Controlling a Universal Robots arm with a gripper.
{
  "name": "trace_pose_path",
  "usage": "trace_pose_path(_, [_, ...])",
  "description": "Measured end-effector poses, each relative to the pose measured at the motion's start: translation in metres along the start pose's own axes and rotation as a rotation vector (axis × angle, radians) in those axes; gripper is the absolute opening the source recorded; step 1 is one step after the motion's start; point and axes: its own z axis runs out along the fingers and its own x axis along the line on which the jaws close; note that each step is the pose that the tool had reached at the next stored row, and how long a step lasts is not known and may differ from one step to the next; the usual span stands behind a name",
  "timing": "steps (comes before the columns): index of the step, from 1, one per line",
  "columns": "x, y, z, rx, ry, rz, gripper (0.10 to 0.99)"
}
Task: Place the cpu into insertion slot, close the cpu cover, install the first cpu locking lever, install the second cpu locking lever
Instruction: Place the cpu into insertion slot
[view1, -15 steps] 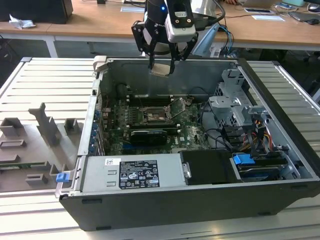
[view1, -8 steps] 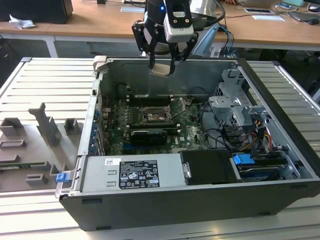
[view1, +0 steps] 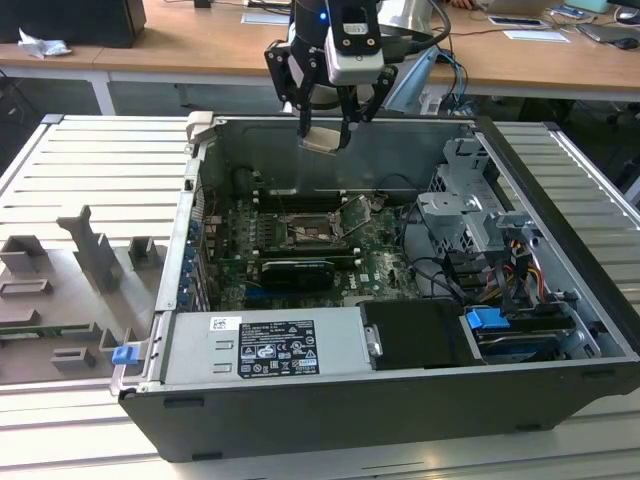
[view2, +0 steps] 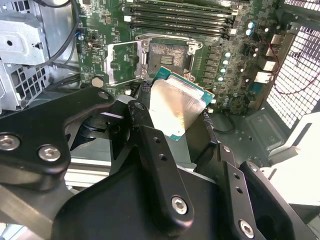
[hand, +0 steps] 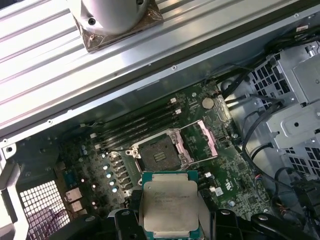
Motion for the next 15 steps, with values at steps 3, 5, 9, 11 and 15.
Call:
trace_pose_path(3, [0.0,0.0,0.0,0.0,-0.0014,0.016,0.529])
trace_pose_path(5, [0.0,0.0,0.0,0.0,-0.0021,0.024,0.529])
trace_pose_path(9, [0.0,0.0,0.0,-0.001,-0.0034,0.038,0.529])
trace_pose_path(11, [0.0,0.0,0.0,-0.001,-0.004,0.045,0.529])
trace_pose_path(15, [0.0,0.0,0.0,-0.001,-0.0056,0.063,0.529])
